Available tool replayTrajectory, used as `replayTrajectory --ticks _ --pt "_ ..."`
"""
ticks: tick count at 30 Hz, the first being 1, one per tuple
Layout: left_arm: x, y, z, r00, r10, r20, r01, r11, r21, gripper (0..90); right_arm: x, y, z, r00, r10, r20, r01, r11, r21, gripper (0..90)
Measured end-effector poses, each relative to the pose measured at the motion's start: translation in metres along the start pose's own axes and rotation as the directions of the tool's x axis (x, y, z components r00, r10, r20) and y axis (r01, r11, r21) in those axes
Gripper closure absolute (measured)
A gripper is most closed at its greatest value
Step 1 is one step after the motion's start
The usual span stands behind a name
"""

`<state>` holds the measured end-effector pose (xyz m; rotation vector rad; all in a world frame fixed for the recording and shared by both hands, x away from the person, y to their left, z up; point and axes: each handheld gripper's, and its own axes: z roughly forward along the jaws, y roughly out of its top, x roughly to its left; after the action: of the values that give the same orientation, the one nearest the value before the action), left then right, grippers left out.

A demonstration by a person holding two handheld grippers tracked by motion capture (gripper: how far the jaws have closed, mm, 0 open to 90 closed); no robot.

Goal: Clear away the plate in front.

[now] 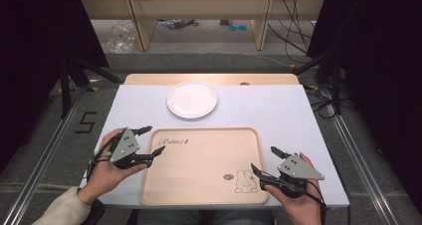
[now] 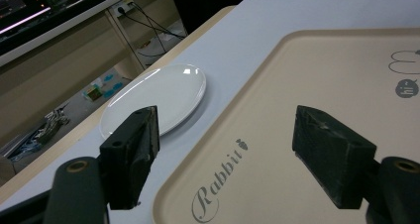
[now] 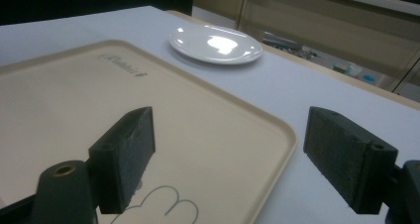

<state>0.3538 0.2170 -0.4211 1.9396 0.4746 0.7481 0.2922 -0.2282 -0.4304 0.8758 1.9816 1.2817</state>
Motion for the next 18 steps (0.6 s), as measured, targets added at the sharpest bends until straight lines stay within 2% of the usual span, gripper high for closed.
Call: replayTrajectory --ticks 4,8,9,10,12,14,15,18 --pt "-0.001 -0.001 0.0 1.0 -0.01 0.002 0.01 1.0 -0.001 26.5 -0.001 0.001 -0.001 1.0 -0.008 0.003 0.008 1.0 -0.01 21.0" --pt "0.0 0.0 0.001 1.0 -0.003 0.003 0.003 1.0 0.004 26.5 -0.001 0.001 -0.001 0.9998 -0.01 0.015 0.01 1.0 -0.014 20.8" --pt "0.001 0.001 0.001 1.0 0.001 0.003 -0.001 0.9999 0.012 26.4 0.0 0.001 -0.001 0.9998 -0.011 0.016 0.011 1.0 -0.012 20.8" --pt "0.002 0.002 0.002 0.9997 0.022 0.001 -0.022 0.9995 0.023 26.5 0.0 0.001 -0.001 0.9998 -0.012 0.018 0.013 1.0 -0.015 20.8" --pt "0.005 0.005 0.004 0.999 0.043 -0.008 -0.042 0.9972 0.062 26.5 0.0 0.001 -0.001 0.9997 -0.014 0.018 0.014 1.0 -0.011 20.8" --pt "0.008 0.008 0.009 0.9994 0.035 -0.005 -0.034 0.995 0.094 26.9 0.0 0.001 0.0 0.9997 -0.012 0.022 0.013 1.0 -0.011 20.8" --pt "0.008 0.008 0.009 0.9994 0.035 -0.005 -0.034 0.995 0.094 27.6 0.0 0.001 0.0 0.9997 -0.012 0.022 0.013 1.0 -0.011 20.8" --pt "0.011 0.012 0.016 0.9968 0.079 -0.009 -0.078 0.9901 0.117 28.5 0.0 0.001 0.0 0.9998 -0.012 0.015 0.012 1.0 -0.003 20.8"
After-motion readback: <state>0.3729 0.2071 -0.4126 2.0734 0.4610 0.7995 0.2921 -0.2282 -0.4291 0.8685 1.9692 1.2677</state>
